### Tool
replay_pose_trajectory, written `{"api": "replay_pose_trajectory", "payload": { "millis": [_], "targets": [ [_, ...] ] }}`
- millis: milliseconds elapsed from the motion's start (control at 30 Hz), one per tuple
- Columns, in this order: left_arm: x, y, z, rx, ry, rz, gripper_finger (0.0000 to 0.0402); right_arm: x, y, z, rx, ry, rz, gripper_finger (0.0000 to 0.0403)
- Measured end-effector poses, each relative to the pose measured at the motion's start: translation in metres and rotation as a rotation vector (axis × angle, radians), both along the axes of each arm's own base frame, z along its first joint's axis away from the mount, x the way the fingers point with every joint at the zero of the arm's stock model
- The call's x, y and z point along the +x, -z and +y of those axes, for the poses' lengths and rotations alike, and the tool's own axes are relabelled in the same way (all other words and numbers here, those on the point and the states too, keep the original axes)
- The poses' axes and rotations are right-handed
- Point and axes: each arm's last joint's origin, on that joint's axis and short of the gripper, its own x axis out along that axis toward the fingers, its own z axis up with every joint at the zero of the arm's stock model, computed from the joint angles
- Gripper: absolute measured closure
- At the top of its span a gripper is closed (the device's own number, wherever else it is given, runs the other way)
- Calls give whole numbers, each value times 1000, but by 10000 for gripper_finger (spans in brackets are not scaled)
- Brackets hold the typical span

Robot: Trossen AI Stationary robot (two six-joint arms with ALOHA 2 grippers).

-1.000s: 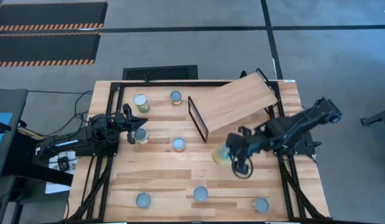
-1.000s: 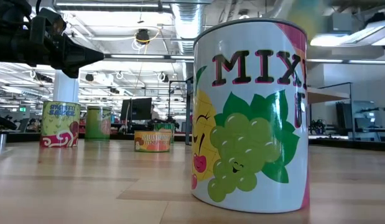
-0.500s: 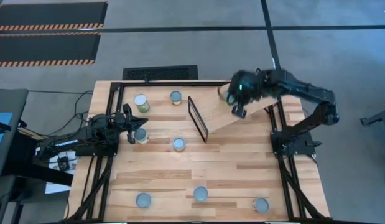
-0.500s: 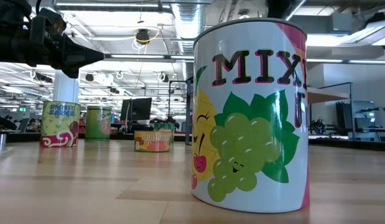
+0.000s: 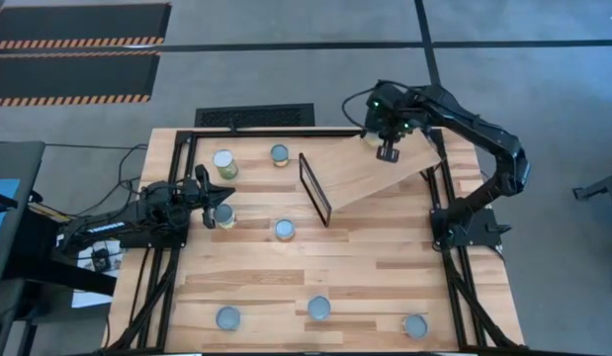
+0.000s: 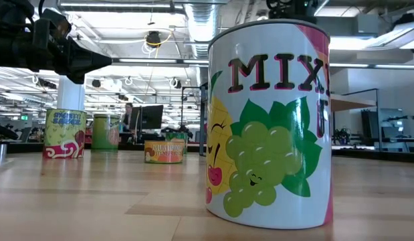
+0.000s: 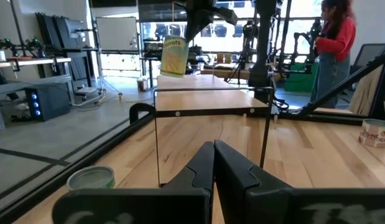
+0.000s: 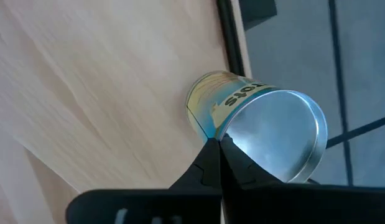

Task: Pick and place cans onto a shelf
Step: Put the canned carrots on the shelf

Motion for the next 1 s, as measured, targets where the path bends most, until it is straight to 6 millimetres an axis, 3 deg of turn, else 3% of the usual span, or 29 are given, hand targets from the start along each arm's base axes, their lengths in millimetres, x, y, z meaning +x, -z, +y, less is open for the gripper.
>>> {"api": "replay_pose_trajectory", "payload": {
  "millis": [567,1000],
  "targets": [
    [0,1,0,-2,0,6,401,-9,11,-29,65,46,45,390],
    [0,0,0,-1,0,5,401,-8,11,-30,40,69,42,317]
  ]
}}
